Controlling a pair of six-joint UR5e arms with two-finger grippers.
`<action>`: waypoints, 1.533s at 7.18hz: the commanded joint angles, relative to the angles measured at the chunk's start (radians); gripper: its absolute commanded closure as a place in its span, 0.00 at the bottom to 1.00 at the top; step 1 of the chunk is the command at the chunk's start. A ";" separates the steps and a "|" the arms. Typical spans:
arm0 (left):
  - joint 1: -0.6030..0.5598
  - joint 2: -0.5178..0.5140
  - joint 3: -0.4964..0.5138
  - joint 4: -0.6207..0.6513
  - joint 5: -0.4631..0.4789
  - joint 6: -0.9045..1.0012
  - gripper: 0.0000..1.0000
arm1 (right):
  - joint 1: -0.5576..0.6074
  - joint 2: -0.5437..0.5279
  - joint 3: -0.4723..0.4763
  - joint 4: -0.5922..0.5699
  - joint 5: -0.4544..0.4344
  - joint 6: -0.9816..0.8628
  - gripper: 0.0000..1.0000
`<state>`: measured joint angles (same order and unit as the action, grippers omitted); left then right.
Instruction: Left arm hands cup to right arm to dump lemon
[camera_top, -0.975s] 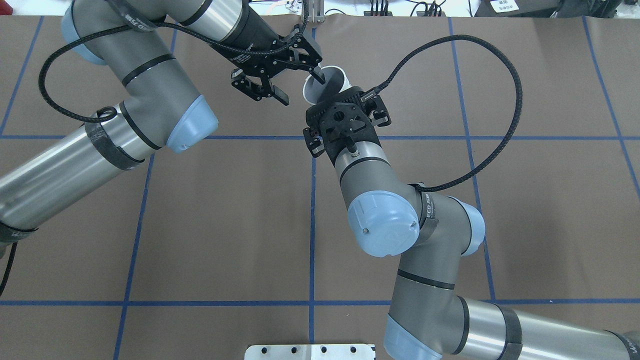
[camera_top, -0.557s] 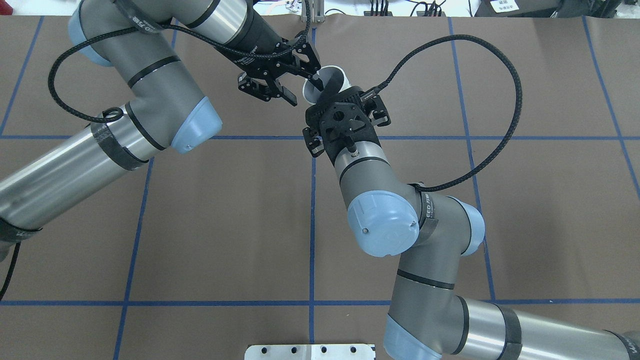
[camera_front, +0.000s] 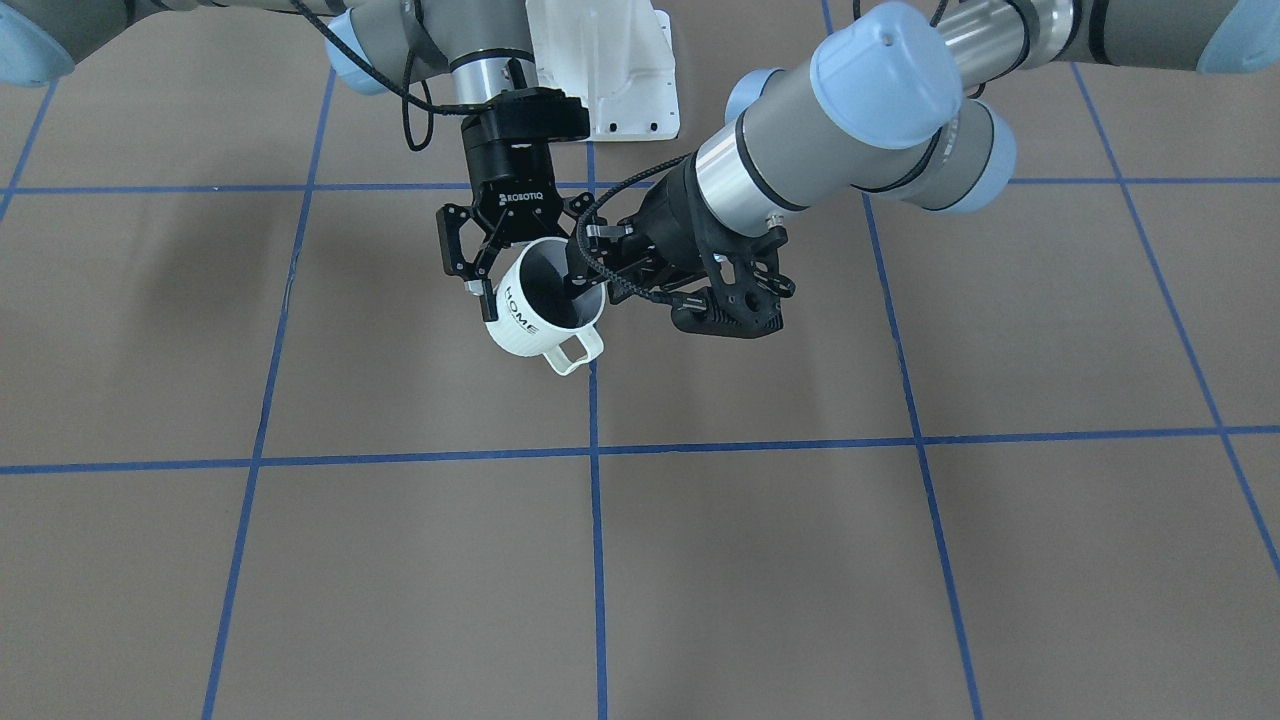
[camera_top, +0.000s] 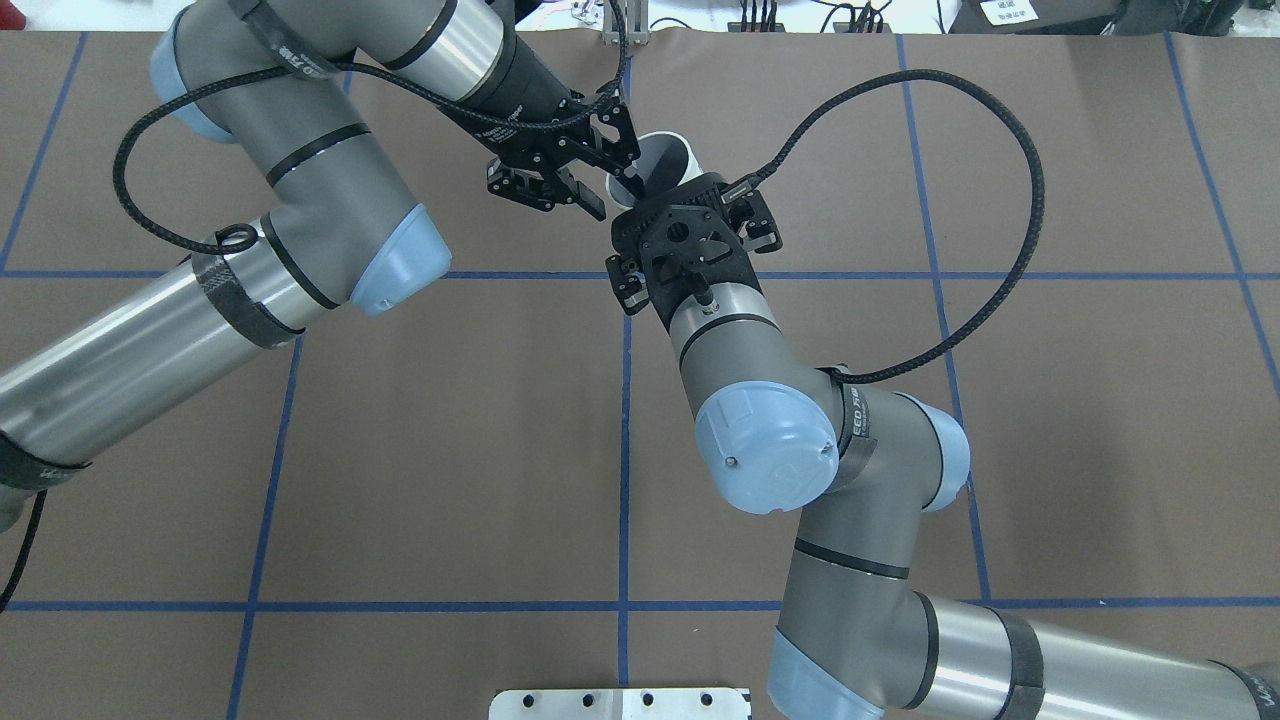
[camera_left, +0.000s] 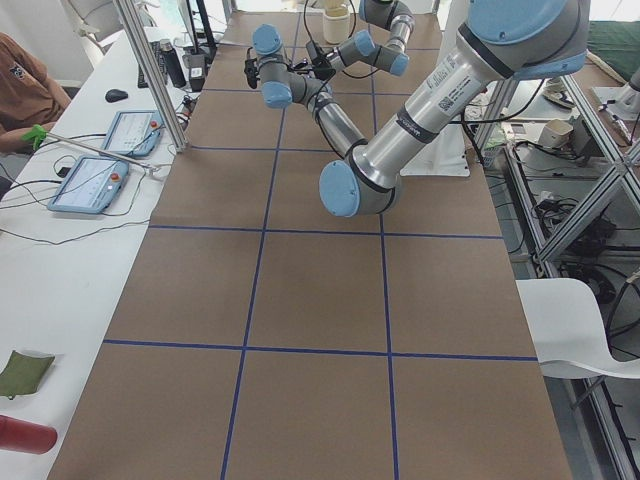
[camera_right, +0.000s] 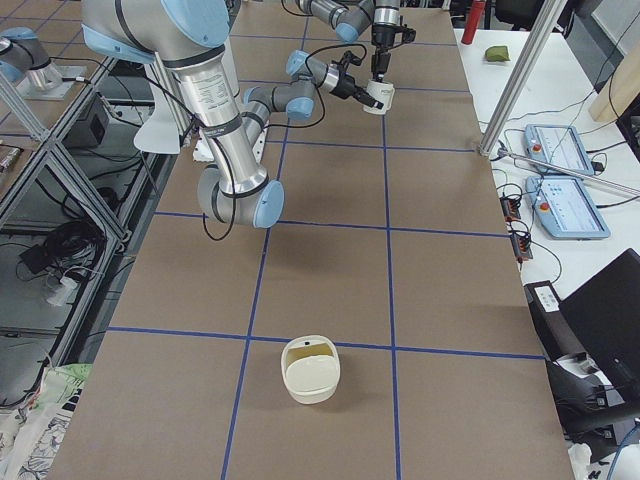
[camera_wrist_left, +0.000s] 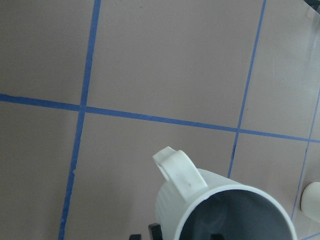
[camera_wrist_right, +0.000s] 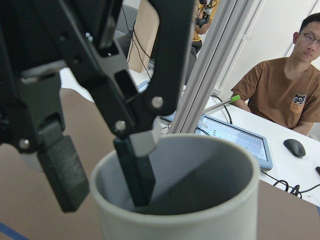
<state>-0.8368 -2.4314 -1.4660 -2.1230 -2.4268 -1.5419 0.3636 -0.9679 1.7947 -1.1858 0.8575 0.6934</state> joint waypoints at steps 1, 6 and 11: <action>0.002 0.000 0.001 0.000 0.000 0.002 0.61 | 0.000 0.000 -0.001 -0.002 0.000 0.000 0.79; 0.004 -0.002 0.001 0.006 0.002 -0.003 0.99 | 0.000 0.001 -0.001 -0.002 0.000 0.000 0.46; 0.002 0.002 0.000 0.011 0.000 -0.009 1.00 | 0.000 -0.002 -0.001 -0.003 0.000 0.000 0.01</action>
<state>-0.8343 -2.4300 -1.4654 -2.1129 -2.4266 -1.5510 0.3636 -0.9682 1.7946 -1.1876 0.8575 0.6933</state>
